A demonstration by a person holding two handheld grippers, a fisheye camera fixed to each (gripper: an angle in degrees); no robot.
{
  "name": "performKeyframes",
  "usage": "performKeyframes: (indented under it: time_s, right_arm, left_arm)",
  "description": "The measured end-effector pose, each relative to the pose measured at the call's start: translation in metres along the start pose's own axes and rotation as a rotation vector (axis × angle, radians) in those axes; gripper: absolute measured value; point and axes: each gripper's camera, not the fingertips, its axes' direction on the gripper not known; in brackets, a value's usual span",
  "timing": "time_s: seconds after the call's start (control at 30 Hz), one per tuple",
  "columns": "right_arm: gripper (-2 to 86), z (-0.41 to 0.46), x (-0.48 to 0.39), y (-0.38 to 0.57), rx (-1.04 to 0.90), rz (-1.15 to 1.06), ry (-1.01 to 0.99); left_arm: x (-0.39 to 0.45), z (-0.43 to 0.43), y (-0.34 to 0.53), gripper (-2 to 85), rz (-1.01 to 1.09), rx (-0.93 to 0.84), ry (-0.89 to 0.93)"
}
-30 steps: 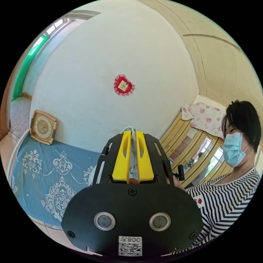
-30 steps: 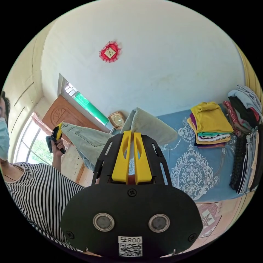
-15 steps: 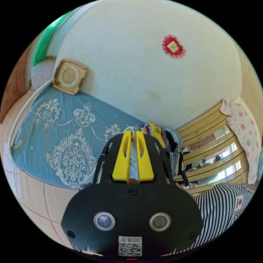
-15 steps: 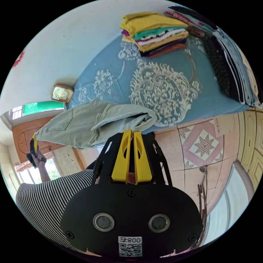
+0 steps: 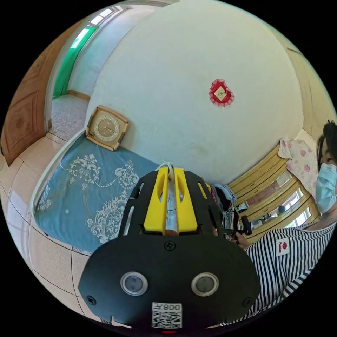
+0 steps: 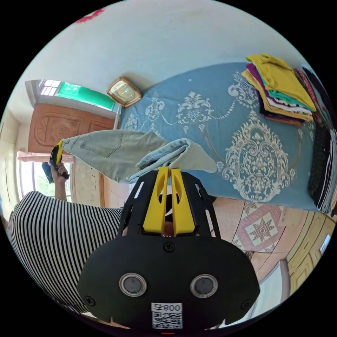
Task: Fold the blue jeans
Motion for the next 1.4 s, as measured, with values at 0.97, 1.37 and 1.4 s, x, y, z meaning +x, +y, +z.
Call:
performKeyframes:
  time_s: [0.97,1.37,1.4]
  right_arm:
    - [0.7,0.281,-0.11,-0.046,-0.26,0.104,0.212]
    - [0.4,0.424,-0.09,-0.033,-0.436,0.112,0.305]
    - [0.8,0.433,-0.106,-0.04,-0.41,0.041,0.317]
  left_arm:
    - [-0.329,0.069,0.056,1.2,-0.107,-0.231,-0.229]
    - [-0.468,0.186,0.278,2.5,-0.505,-0.52,-0.262]
    - [-0.474,0.198,0.298,3.3,-0.527,-0.552,-0.242]
